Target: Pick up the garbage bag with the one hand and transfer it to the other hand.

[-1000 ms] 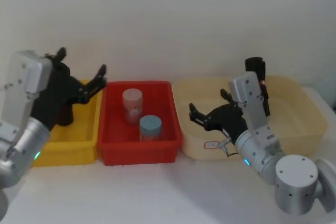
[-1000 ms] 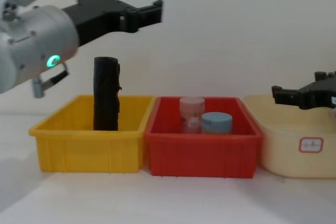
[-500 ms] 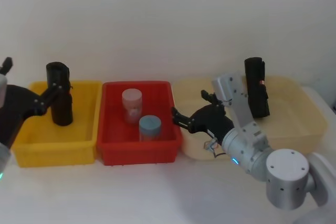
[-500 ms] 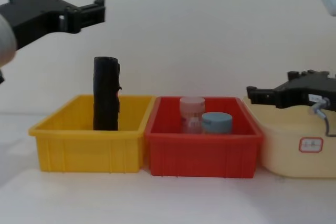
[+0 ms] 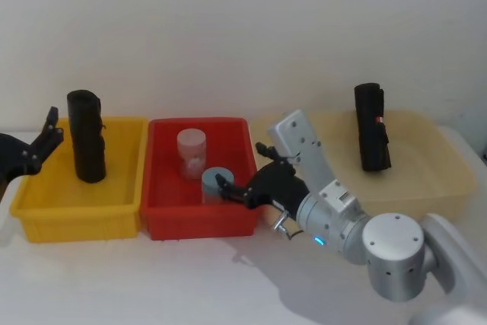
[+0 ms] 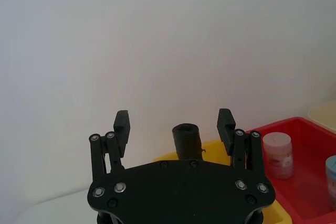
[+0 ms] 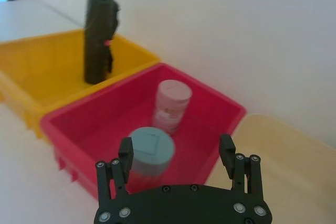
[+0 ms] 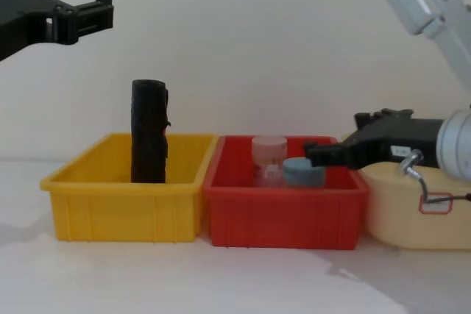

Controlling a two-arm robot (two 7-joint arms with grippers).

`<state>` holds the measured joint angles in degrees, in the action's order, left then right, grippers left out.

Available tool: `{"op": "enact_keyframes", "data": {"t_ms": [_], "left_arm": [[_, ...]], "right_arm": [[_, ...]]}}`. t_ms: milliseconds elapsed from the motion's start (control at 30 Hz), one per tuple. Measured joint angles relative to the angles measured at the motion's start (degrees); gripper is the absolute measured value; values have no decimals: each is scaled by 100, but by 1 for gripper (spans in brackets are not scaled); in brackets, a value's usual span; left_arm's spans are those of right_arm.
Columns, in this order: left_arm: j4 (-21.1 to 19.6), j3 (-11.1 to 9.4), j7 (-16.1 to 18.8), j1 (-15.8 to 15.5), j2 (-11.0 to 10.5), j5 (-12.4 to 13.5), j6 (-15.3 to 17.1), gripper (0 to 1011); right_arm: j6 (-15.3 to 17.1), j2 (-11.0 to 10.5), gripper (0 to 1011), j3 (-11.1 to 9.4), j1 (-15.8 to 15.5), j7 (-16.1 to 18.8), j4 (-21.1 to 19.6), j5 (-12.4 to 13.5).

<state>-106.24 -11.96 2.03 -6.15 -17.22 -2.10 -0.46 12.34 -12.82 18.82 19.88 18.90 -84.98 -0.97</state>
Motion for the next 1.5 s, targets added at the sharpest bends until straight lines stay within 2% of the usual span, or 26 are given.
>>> {"op": "enact_keyframes", "data": {"t_ms": [267,600,1067,1500], "left_arm": [[-78,50,64,84,-21,32,12,1000],[-123,78,101,132,-32,50,19,1000],[-147,92,121,157,-39,60,22,1000],[-154,98,130,165,-42,63,22,1000]], "right_arm": [[62,-64,1002,256,42,176,-3,-56],[129,-74,1001,393,116,264,59,-43],[419,38,1001,414,305,316,241,143],[733,259,1001,376,614,301,652,359]]}}
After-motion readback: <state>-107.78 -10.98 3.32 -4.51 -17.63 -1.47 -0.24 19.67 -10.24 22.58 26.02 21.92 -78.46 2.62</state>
